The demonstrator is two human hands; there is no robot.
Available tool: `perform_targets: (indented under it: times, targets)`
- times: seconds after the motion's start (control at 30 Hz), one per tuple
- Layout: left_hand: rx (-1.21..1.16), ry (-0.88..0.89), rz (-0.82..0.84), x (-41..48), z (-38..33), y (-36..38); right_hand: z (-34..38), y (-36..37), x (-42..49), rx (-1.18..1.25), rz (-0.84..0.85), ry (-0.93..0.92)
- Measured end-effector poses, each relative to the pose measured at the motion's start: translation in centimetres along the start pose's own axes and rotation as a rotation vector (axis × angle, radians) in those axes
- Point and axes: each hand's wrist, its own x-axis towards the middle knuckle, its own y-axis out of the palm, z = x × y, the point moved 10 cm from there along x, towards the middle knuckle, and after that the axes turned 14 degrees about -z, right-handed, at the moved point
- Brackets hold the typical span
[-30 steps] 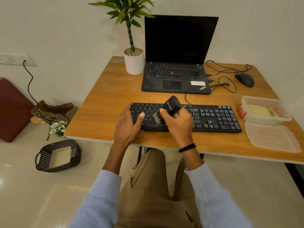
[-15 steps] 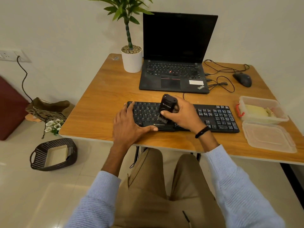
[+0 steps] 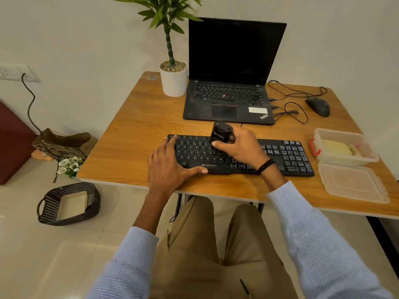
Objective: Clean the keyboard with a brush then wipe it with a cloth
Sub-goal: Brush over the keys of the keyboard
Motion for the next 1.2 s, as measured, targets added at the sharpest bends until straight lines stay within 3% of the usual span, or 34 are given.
perform_targets:
  times: [0.07, 0.2, 0.33, 0.47, 0.6, 0.73, 0.87, 1.0, 1.13, 1.2]
  targets:
    - [-0.003, 0.004, -0.004, 0.0, -0.1, -0.1, 0.5, 0.8, 0.1, -0.014, 0.044, -0.025]
    - [0.001, 0.007, -0.013, 0.0, -0.2, -0.3, -0.9, -1.8, 1.9, -0.026, -0.250, 0.094]
    - [-0.002, 0.001, -0.014, 0.0, -0.1, -0.4, 0.0, 2.2, 1.7, 0.075, 0.001, 0.082]
    - [0.000, 0.005, -0.019, 0.0, -0.1, -0.4, -0.5, -0.1, 2.9, 0.009, -0.245, 0.112]
    - [-0.014, 0.001, -0.013, 0.1, 0.0, -0.3, 1.7, 3.3, 2.4, 0.039, 0.004, 0.015]
    - [-0.006, 0.006, -0.019, 0.1, -0.1, -0.3, 0.9, 1.6, 3.4, 0.021, -0.187, 0.080]
    - [-0.008, 0.004, -0.016, 0.1, -0.1, -0.3, 2.2, 4.3, 2.8, 0.033, 0.033, -0.004]
    - [-0.006, 0.005, -0.016, 0.0, -0.2, -0.4, 1.1, 1.6, 3.6, 0.014, -0.186, 0.065]
    - [-0.016, 0.002, -0.022, 0.1, -0.2, -0.5, 1.8, 4.0, 2.7, 0.046, 0.072, 0.026]
    - [-0.015, 0.005, -0.018, 0.1, -0.2, -0.5, 1.1, 2.7, 3.3, 0.027, -0.027, 0.056]
